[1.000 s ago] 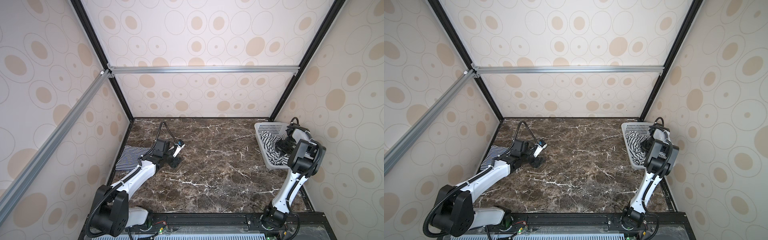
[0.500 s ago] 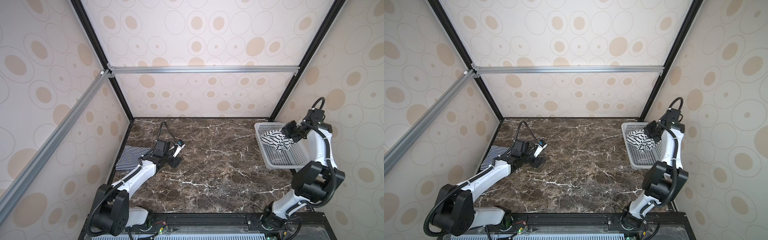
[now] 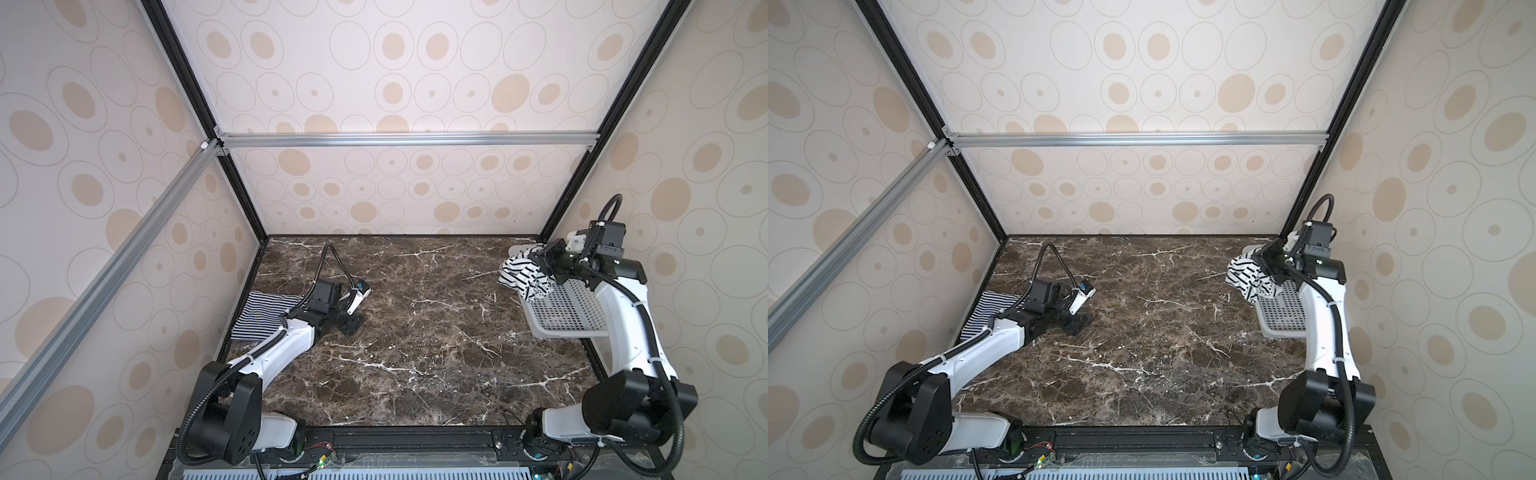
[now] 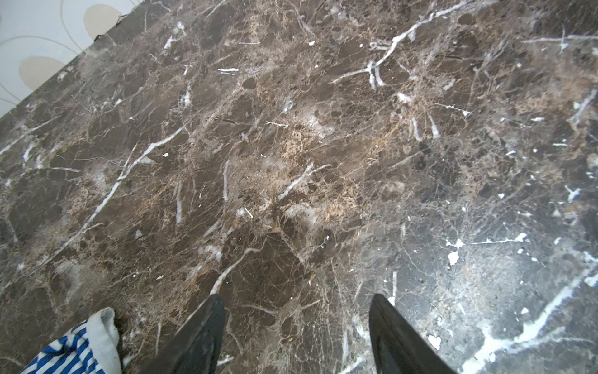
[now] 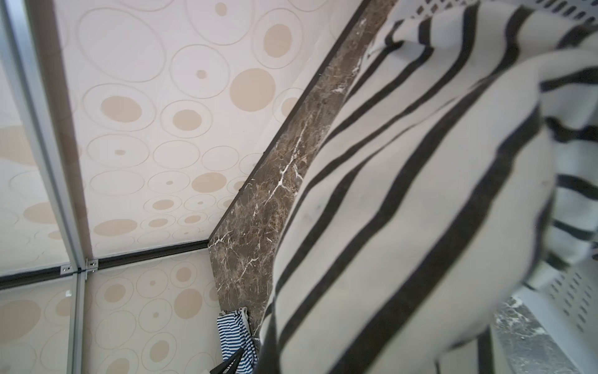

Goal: Fold and stack tank tops
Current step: Pick up the tank top from the basket, then place the tank top at the center of the table.

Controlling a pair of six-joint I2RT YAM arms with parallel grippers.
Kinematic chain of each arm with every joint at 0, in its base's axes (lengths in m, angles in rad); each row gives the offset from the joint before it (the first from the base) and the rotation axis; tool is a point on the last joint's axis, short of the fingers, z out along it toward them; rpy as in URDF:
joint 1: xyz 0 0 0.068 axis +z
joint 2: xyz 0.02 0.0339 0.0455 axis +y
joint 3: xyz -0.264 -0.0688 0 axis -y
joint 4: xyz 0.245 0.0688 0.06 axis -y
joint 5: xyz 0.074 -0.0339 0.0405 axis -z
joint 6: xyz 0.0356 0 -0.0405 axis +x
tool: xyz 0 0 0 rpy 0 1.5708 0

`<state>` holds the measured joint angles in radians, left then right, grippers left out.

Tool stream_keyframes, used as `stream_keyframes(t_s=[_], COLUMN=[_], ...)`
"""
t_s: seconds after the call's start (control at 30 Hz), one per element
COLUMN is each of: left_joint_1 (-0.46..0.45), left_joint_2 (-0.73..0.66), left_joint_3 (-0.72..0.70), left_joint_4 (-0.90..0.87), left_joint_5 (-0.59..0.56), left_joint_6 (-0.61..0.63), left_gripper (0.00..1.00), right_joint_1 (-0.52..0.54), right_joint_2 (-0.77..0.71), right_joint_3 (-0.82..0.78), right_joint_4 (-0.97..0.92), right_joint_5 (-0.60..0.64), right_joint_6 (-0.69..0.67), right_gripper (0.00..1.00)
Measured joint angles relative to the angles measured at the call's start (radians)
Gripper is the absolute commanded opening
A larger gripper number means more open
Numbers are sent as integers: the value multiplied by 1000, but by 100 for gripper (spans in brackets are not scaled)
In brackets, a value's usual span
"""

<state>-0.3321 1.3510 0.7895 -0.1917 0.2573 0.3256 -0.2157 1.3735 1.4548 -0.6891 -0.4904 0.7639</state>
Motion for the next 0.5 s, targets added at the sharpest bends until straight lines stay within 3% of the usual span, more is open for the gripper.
stream_keyframes(t_s=[0.3, 0.5], left_joint_1=[0, 0], left_joint_2=[-7, -16], left_joint_3=[0, -2], left_joint_4=[19, 40], left_joint_5=[-15, -49], left_joint_6=[-8, -16], left_gripper=[71, 71], right_joint_1=[342, 479], right_joint_2=[-48, 111], right_joint_3=[158, 219], right_joint_4=[-21, 61], right_joint_5=[109, 147], right_joint_6=[3, 20], right_gripper=[0, 0])
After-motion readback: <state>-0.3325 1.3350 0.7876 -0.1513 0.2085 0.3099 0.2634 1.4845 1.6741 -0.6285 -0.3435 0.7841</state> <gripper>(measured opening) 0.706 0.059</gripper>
